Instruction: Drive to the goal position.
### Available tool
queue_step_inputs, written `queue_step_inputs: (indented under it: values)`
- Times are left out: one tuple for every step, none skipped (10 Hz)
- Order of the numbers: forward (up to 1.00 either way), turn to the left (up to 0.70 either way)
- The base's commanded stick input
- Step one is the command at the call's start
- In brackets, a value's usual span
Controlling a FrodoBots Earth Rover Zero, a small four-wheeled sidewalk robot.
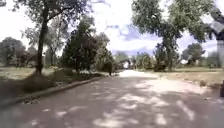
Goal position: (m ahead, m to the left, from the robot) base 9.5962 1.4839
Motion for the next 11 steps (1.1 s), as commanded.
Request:
queue_step_inputs:
  values:
    - [0.85,-0.34]
    - [0.85,-0.34]
    - [0.85,-0.34]
    - [0.85,-0.34]
    - [0.85,-0.3]
    - [0.85,-0.22]
    - [0.85,-0.15]
    - [0.85,-0.07]
    - [0.85,0.0]
    - [0.85,0.0]
    - [0.85,0.0]
